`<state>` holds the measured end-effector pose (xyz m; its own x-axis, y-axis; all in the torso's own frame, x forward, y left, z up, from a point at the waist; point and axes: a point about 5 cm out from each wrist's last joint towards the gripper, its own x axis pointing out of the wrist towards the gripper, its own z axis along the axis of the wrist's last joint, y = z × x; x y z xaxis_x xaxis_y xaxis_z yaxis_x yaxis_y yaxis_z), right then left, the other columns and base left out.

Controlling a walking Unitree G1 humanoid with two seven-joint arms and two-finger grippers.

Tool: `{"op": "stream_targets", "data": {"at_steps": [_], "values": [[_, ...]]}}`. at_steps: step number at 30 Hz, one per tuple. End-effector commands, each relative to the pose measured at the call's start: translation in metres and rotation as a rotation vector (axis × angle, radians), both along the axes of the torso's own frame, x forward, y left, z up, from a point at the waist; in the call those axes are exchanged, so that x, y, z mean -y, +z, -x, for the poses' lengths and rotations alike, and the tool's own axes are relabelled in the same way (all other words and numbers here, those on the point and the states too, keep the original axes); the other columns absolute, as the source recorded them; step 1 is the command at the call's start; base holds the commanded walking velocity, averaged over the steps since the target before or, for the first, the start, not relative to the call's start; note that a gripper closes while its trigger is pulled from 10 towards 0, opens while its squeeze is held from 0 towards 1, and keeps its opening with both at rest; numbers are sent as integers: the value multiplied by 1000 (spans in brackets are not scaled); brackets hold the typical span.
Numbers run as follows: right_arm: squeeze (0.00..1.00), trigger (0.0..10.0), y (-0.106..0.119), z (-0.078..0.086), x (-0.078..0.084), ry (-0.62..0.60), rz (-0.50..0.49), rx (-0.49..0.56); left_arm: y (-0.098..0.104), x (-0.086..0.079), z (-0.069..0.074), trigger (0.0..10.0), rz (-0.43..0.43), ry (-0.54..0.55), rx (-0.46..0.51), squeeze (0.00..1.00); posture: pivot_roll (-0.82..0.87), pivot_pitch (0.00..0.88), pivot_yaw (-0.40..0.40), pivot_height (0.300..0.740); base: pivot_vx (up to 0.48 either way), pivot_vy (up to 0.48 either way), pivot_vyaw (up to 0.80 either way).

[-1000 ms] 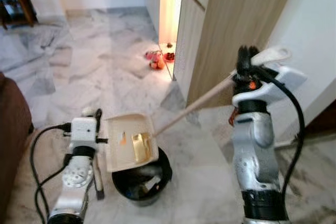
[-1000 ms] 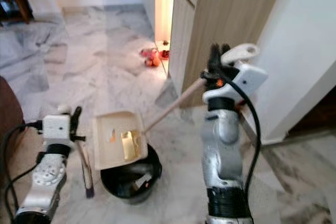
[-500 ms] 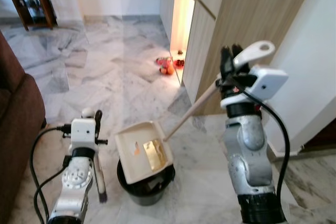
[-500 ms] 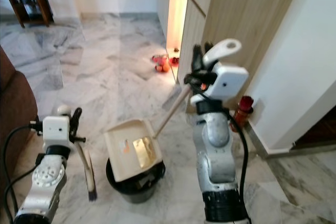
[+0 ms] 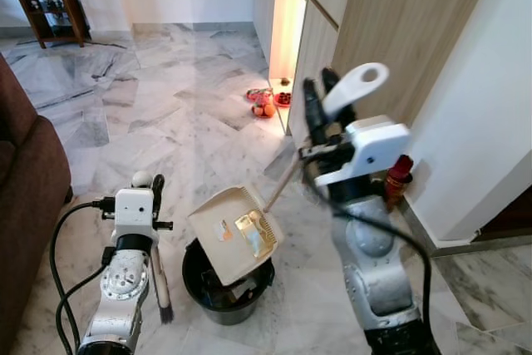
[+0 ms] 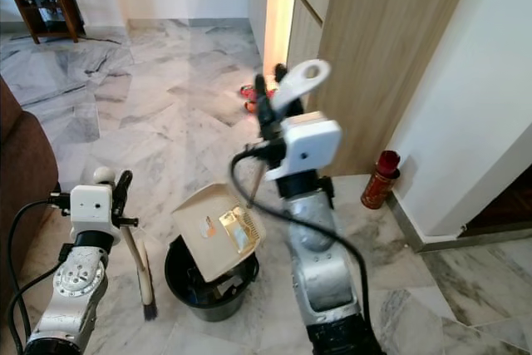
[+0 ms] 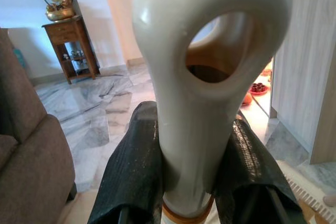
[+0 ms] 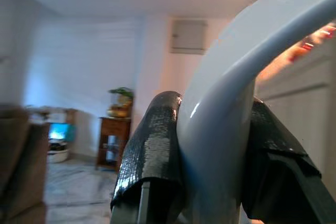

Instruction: Sweep floor

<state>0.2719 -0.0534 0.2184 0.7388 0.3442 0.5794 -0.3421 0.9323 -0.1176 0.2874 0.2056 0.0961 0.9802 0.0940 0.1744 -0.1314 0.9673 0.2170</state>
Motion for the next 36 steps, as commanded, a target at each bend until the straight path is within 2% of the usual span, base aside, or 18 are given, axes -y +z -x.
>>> {"op": "stream_targets", "data": {"at_steps": [1,3,11,15,18,20,28,36], "values": [[0,10000,23,14,-4,29,-15,147,14,4,-3,10000,-29,-26,71,0,61,0,-54,740,0,0,0],[0,10000,22,22,-15,71,27,183,14,4,-3,10000,-29,-28,73,0,61,0,-54,740,0,0,0],[0,10000,21,36,-33,133,111,268,14,7,-4,10000,-32,-34,75,0,60,0,-58,740,0,0,0],[0,10000,22,42,-39,154,123,298,14,7,-4,10000,-30,-35,76,0,60,0,-58,740,0,0,0],[0,10000,22,50,-45,172,170,360,14,7,-5,10000,-29,-36,76,0,57,0,-58,740,0,0,0],[0,10000,17,60,-56,230,205,373,14,7,-5,10000,-27,-37,76,0,57,0,-59,740,0,0,0],[0,10000,15,63,-60,254,208,374,14,7,-6,10000,-26,-36,75,0,59,0,-60,740,0,0,0],[0,10000,9,57,-57,230,237,353,14,8,-6,10000,-26,-38,75,0,58,0,-61,740,0,0,0]]}}
